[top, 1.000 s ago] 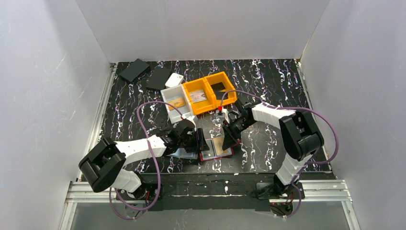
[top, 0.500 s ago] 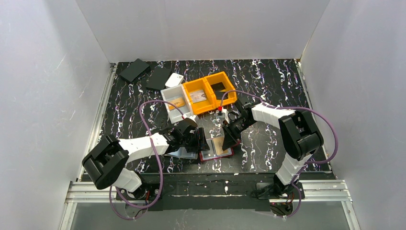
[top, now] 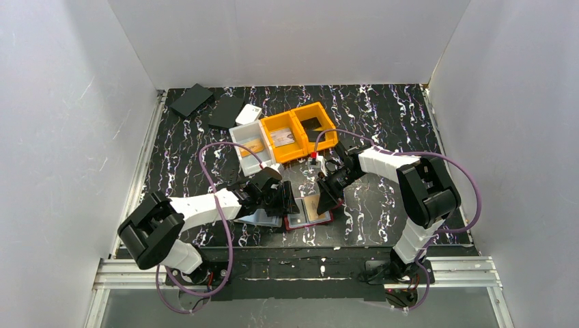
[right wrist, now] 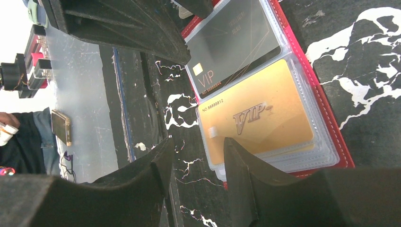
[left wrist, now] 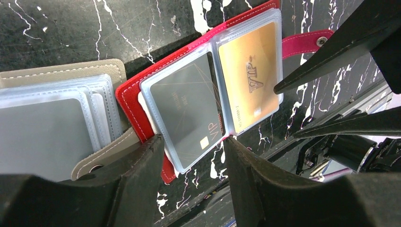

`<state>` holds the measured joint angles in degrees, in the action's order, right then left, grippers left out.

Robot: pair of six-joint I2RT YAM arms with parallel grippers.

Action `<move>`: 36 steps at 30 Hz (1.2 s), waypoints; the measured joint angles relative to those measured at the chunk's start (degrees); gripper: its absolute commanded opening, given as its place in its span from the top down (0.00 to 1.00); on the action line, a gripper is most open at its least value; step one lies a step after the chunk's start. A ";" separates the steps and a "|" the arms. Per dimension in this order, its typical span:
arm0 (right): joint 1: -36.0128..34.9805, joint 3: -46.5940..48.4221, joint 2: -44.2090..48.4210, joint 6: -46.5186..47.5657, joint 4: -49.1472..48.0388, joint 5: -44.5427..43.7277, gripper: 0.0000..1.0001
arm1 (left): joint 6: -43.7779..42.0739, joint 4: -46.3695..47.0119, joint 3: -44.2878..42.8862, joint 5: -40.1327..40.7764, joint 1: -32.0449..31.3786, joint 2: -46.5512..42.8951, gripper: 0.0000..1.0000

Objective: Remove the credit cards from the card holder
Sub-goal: Remove the credit card from the card holder.

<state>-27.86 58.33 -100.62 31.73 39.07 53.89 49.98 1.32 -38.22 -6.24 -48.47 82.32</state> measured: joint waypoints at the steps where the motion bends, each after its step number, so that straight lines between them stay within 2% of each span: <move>1: 0.00 0.00 0.00 0.00 0.00 0.00 0.48 | 0.00 0.44 0.00 -0.28 0.00 0.15 0.53; 14: 0.00 0.00 -0.02 0.02 0.04 0.00 0.48 | 0.59 1.66 -0.07 -1.31 0.02 2.19 0.50; 23: 0.00 0.00 -0.04 0.02 0.04 0.02 0.48 | 2.32 2.80 -0.33 -2.16 0.04 3.63 0.57; 36: 0.00 0.00 -0.04 0.02 0.07 0.02 0.48 | 3.43 5.16 -0.31 -3.63 0.04 1.29 0.60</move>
<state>-27.86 58.33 -100.66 31.75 39.13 53.91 53.41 6.48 -38.52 -9.87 -48.42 83.61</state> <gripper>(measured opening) 0.523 0.423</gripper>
